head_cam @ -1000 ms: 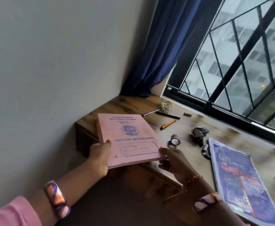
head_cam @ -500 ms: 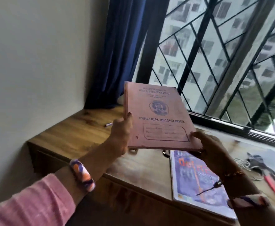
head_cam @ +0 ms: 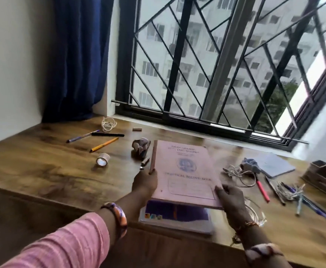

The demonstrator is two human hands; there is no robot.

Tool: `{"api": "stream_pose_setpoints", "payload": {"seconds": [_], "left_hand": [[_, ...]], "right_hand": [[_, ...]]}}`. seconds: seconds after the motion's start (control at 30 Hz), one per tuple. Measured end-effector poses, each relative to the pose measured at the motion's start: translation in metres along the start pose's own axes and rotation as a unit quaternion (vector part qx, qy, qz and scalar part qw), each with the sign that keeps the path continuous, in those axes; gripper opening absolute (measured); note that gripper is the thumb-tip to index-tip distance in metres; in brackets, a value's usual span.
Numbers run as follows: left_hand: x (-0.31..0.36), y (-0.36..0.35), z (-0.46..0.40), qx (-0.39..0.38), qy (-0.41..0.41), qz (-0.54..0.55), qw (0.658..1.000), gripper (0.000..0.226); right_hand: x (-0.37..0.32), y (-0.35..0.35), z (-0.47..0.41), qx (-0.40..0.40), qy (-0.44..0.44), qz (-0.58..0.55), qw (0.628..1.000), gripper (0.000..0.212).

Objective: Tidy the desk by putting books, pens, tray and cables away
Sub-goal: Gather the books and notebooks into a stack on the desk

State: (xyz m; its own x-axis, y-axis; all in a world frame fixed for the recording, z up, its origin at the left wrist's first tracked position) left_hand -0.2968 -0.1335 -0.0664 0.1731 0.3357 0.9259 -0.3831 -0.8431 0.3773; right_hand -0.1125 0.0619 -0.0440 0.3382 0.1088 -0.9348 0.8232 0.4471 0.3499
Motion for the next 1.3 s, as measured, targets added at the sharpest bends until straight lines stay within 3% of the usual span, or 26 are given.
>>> {"api": "stream_pose_setpoints", "payload": {"seconds": [0.1,0.2,0.43,0.5,0.6,0.7,0.93,1.07,1.2,1.3], "left_hand": [[-0.016,-0.006,-0.017,-0.044,0.021,-0.167,0.985,0.041],[-0.029,-0.009,-0.020,-0.056,0.009,-0.236,0.970,0.040],[-0.027,-0.004,-0.009,0.037,-0.118,-0.201,0.972,0.032],[-0.027,-0.003,-0.007,0.048,-0.127,-0.195,0.971,0.032],[-0.027,0.000,-0.006,0.066,-0.120,-0.176,0.975,0.031],[-0.027,0.003,-0.005,0.086,-0.113,-0.152,0.978,0.033],[-0.029,0.005,-0.003,0.108,-0.117,-0.130,0.979,0.035],[-0.030,0.004,-0.005,0.102,-0.120,-0.138,0.978,0.035],[-0.029,0.003,-0.005,0.100,-0.119,-0.141,0.978,0.034],[-0.029,0.003,-0.005,0.100,-0.122,-0.141,0.977,0.034]], "right_hand": [[0.026,-0.010,-0.019,-0.009,-0.047,0.043,0.998,0.021],[0.047,-0.024,-0.026,-0.027,-0.064,0.144,0.987,0.020],[0.049,-0.020,-0.014,0.002,0.006,0.177,0.984,0.021],[0.049,-0.019,-0.010,0.004,0.020,0.159,0.987,0.023],[0.049,-0.017,-0.007,0.009,0.007,0.094,0.995,0.048],[0.049,-0.016,-0.003,0.010,-0.015,0.046,0.999,0.055],[0.043,-0.030,0.003,-0.040,0.061,0.168,0.983,0.070],[0.046,-0.029,0.001,-0.015,0.087,0.188,0.978,0.060],[0.044,-0.022,0.001,0.017,0.070,0.096,0.993,0.059],[0.050,-0.016,-0.003,0.035,0.044,0.052,0.997,0.040]]}}
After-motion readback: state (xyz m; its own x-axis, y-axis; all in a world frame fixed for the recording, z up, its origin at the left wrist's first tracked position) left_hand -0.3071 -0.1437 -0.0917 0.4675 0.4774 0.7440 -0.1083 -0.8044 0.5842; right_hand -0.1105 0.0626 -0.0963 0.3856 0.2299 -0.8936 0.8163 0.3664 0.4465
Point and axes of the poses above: each hand's wrist, its own z-axis away from the middle knuckle, its own y-axis out of the back of the hand, x = y × z, the point moved 7 cm from there along -z, towards the middle knuckle, and after that the axes turned 10 degrees about -y, right-handed, at the moved point
